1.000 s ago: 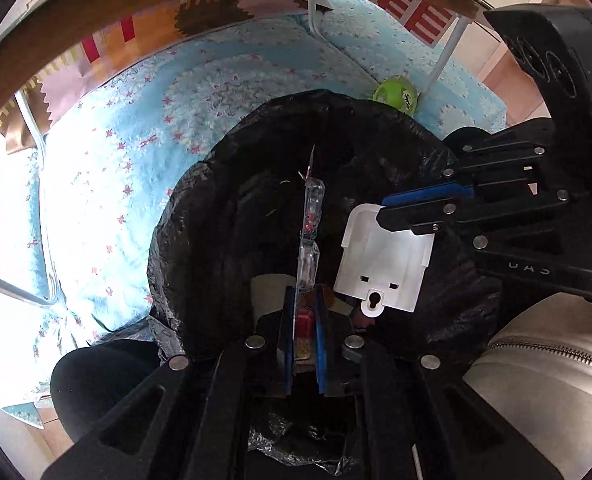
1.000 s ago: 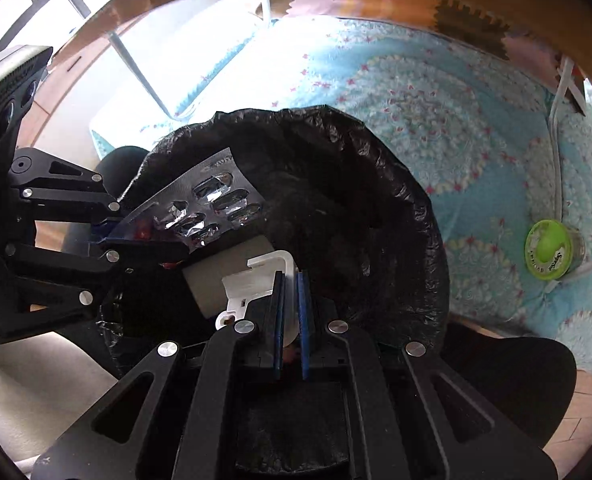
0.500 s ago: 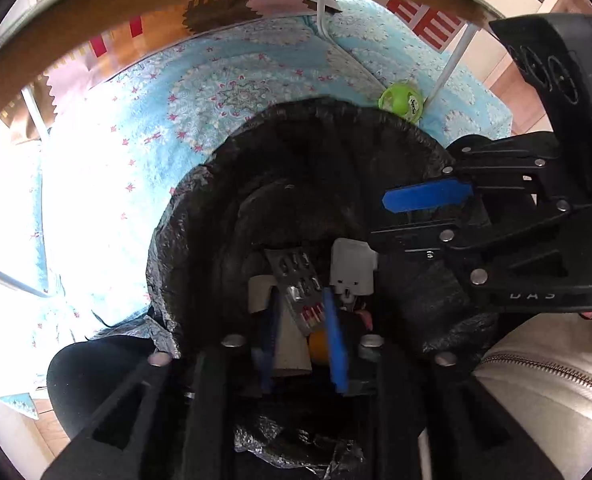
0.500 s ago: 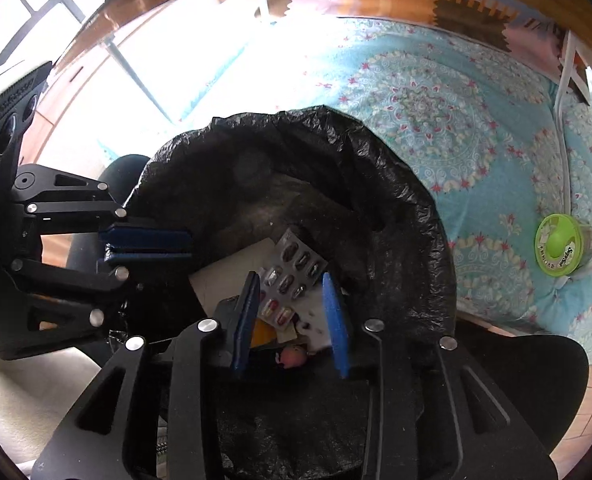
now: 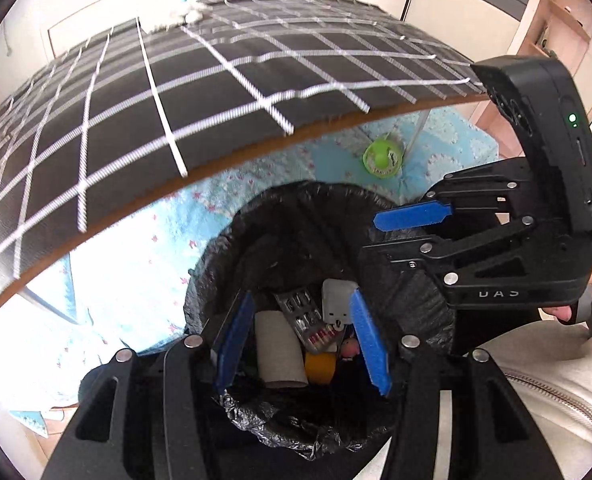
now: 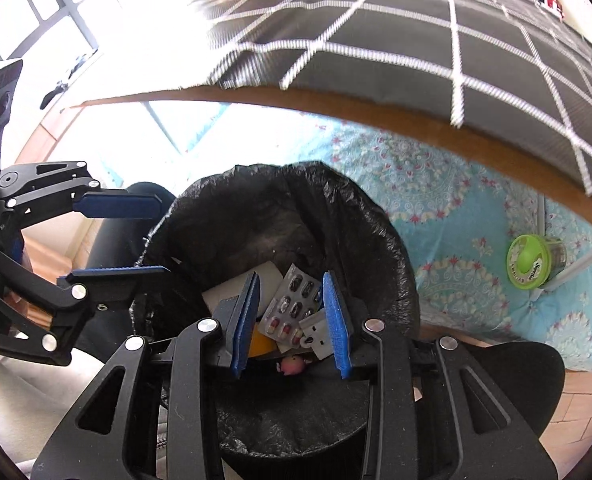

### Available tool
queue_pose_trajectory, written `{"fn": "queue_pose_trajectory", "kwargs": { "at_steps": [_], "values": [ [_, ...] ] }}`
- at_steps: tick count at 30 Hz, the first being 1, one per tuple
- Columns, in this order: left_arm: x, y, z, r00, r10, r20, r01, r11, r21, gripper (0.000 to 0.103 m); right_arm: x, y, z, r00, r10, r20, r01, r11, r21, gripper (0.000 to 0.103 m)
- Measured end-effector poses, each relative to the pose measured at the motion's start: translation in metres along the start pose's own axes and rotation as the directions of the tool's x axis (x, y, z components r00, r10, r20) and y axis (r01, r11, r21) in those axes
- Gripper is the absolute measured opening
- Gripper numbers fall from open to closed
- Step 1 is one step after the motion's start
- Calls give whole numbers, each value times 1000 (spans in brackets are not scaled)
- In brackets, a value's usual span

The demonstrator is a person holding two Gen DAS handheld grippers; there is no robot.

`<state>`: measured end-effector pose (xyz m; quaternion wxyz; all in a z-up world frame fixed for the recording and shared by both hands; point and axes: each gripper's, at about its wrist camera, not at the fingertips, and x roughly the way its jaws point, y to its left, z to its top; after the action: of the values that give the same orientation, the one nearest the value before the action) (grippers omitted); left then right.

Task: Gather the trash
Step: 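Open both tools to drop the blister pack and holder into the bin, then move both open tools back to the white tissue and small white cap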

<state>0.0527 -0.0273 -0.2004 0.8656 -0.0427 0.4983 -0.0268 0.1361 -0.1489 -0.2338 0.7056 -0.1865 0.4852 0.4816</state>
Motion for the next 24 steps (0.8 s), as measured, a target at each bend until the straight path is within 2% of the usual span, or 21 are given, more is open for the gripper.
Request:
{"fn": "queue_pose_trajectory", "kwargs": {
  "at_steps": [10,19,24],
  "values": [
    [-57,5,24,989,14,144,-20,999,45,49,-45,10,14,994,7,113,-1,999,-48,33],
    [-86,22,49,972,-23,232,19,1000,19,49,-74,19,28,983,28,183,-9,995,-103,33],
    [-96,32,70,963,0,270,-10,999,35,49,-87,17,43,974,30,224,-1,992,-124,33]
  ]
}}
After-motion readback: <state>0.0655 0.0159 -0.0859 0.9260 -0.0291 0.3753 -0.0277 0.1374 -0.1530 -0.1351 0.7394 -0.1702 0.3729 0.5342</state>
